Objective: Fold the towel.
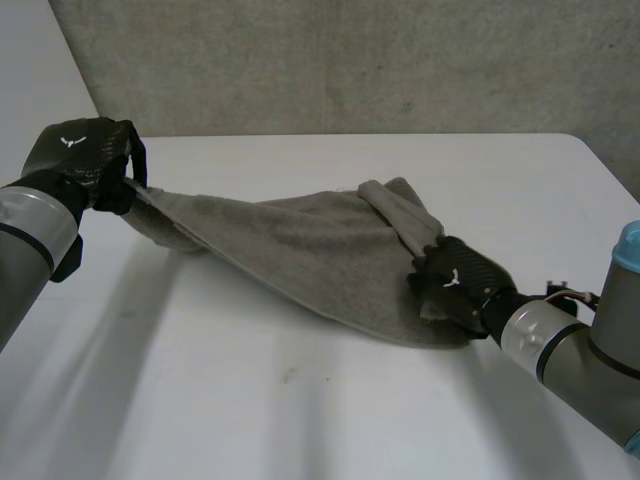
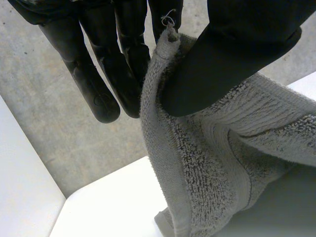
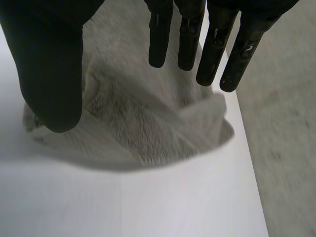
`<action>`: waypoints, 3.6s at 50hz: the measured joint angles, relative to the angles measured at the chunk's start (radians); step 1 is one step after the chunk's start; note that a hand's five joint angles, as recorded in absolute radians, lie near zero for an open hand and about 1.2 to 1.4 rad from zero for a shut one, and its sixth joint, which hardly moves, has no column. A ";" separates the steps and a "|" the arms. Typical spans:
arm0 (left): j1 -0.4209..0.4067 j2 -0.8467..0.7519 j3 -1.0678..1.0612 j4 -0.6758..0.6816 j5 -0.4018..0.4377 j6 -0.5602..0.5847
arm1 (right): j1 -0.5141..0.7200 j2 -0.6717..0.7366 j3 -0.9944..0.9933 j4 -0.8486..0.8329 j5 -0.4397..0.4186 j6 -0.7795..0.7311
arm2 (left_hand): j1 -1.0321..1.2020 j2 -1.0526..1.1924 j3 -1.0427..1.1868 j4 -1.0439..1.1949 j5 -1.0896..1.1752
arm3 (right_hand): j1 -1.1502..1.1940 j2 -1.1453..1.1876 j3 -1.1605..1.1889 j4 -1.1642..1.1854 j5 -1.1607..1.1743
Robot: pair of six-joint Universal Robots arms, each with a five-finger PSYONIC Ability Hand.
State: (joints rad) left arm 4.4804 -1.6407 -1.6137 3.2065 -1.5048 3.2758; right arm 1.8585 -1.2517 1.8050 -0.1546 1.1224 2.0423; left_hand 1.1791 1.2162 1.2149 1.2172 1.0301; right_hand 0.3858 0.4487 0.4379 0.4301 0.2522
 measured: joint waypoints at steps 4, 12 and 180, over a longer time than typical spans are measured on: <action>0.003 -0.003 -0.004 0.007 0.000 -0.001 | -0.002 0.046 -0.014 -0.028 -0.085 -0.038 | 0.000 0.000 0.000 0.000 0.000 | -0.023 -0.024 -0.024 -0.026 -0.021; 0.005 -0.005 -0.012 0.014 0.000 -0.001 | 0.004 0.132 -0.060 -0.052 -0.116 -0.133 | 0.000 0.000 0.000 0.000 0.000 | -0.031 -0.029 -0.034 -0.036 -0.035; 0.016 -0.460 0.415 0.059 0.000 -0.028 | -0.085 0.193 -0.628 0.188 0.319 0.537 | 0.000 0.000 0.001 0.000 0.003 | 0.570 0.721 0.748 0.762 0.727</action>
State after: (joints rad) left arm 4.4968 -2.1005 -1.1987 3.2658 -1.5048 3.2480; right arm 1.7732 -1.0582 1.1771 0.0330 1.4414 2.5793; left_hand 1.1791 1.2162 1.2157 1.2176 1.0336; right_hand 0.9555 1.1699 1.1858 1.1925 0.9792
